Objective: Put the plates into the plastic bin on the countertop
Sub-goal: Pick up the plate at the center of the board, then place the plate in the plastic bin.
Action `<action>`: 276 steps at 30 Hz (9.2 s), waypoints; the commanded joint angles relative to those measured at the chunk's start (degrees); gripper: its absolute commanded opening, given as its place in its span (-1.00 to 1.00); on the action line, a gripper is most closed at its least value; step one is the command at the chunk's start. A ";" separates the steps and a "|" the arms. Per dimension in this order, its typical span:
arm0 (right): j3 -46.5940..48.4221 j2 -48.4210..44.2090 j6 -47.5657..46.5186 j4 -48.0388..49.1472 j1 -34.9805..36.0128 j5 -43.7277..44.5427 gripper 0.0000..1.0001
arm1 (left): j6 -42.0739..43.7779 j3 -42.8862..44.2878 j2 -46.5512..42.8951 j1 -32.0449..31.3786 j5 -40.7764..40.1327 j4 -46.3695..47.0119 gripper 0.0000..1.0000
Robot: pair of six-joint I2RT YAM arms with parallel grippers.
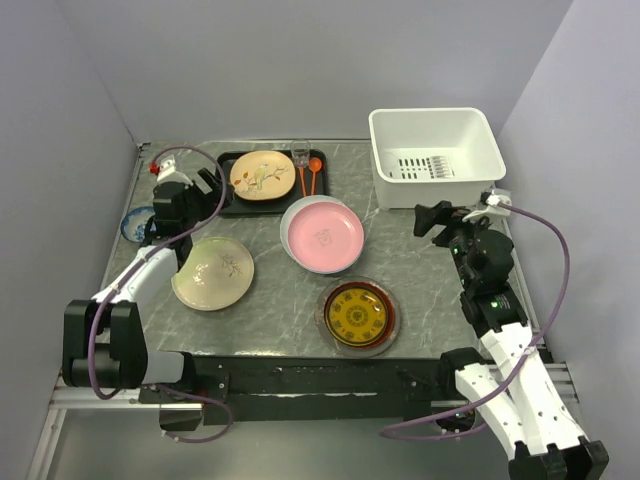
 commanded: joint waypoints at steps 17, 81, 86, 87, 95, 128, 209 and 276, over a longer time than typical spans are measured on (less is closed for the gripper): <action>4.27 10.64 10.36 -3.14 11.40 -10.00 1.00 | -6.52 4.36 -9.78 -1.48 -10.94 -21.68 0.99; 26.68 73.92 38.58 25.43 47.26 -19.24 0.64 | -0.11 6.38 -28.76 -1.39 -1.79 -38.20 0.99; 28.17 76.65 39.90 25.70 47.79 -16.86 0.56 | -0.54 5.68 -29.29 -1.39 -1.53 -37.85 0.99; 28.35 77.09 40.07 25.61 47.97 -16.34 0.56 | -0.72 5.41 -29.38 -1.39 -1.35 -37.59 0.99; 27.30 79.37 42.01 28.24 47.97 -13.97 0.44 | -1.07 4.62 -29.47 -1.39 -0.56 -37.24 0.99; 25.72 85.53 49.39 39.14 47.79 -11.76 -0.01 | -2.13 4.97 -30.26 -1.39 1.11 -38.03 0.99; 13.51 54.34 44.12 39.93 46.92 -7.63 -1.00 | -0.54 6.29 -29.91 -1.39 -0.47 -38.56 0.99; 12.36 17.06 21.45 5.39 11.50 -12.47 -1.00 | -2.74 -5.04 -21.56 -1.65 7.79 -22.56 0.99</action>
